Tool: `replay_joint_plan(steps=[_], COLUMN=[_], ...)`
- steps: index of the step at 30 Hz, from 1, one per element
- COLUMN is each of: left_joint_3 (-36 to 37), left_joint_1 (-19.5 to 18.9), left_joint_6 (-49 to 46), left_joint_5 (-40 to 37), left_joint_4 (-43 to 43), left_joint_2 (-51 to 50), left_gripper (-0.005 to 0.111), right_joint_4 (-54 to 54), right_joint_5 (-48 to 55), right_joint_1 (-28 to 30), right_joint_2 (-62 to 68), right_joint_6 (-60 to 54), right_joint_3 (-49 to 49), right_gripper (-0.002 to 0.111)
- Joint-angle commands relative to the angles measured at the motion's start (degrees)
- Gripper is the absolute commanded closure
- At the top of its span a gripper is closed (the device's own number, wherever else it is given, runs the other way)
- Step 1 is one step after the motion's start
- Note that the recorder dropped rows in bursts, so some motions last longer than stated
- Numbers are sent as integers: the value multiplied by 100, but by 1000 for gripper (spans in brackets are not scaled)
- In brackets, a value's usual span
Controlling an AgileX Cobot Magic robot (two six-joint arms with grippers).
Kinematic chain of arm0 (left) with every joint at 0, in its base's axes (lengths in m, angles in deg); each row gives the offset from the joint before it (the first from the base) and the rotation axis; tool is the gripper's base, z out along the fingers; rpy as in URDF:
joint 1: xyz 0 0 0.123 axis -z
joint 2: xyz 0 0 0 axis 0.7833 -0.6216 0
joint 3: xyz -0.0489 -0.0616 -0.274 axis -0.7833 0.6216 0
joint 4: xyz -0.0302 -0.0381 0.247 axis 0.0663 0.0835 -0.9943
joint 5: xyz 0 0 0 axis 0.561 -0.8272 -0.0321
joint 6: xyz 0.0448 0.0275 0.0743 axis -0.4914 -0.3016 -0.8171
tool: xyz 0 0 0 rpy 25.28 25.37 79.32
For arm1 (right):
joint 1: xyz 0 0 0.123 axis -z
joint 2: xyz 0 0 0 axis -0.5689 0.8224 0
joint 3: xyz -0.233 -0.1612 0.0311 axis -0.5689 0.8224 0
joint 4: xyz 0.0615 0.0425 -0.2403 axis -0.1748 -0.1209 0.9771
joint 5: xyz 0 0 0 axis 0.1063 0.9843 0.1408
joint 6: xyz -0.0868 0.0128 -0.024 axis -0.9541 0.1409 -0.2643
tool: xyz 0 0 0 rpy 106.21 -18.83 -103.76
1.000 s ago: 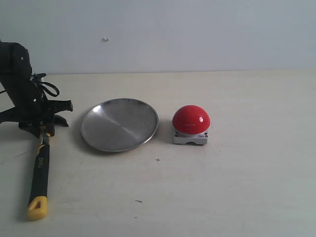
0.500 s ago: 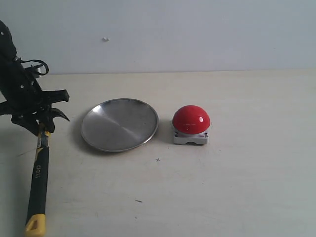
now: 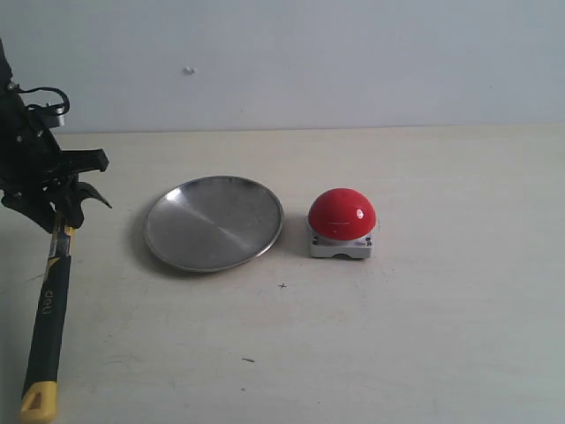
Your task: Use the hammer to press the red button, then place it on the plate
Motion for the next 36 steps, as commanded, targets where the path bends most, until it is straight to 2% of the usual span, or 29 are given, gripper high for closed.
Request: replay_joint_plan(steps=[1,9,22,25,32,36], left_joint_3=[-74,-88,-177,-138,249,543], left_joint_1=[-13,-53,-522,-688,-858,-858], left_joint_6=[-45,-486,-2104,-2645,-3772,-4048], left_joint_5=[-44,-44,-44,-44,-44,-44], left_joint_4=[26,485,2366,3049,4579,4819], left_joint_2=[-109,-282,-282,-282,-219,-219], left_gripper=[107,107,107,107,107,107], right_joint_4=[22,22,22,22,22,22], right_joint_5=[-41,-41,-41,-41,-41,-41], right_joint_1=[31,31,31,31,31,31], right_joint_2=[-36,-36,-36,-36,-36,-36], right_joint_6=[-9,-9,-9,-9,-9,-9], right_joint_3=[28,28,28,28,28,28], right_gripper=[108,108,108,108,108,108])
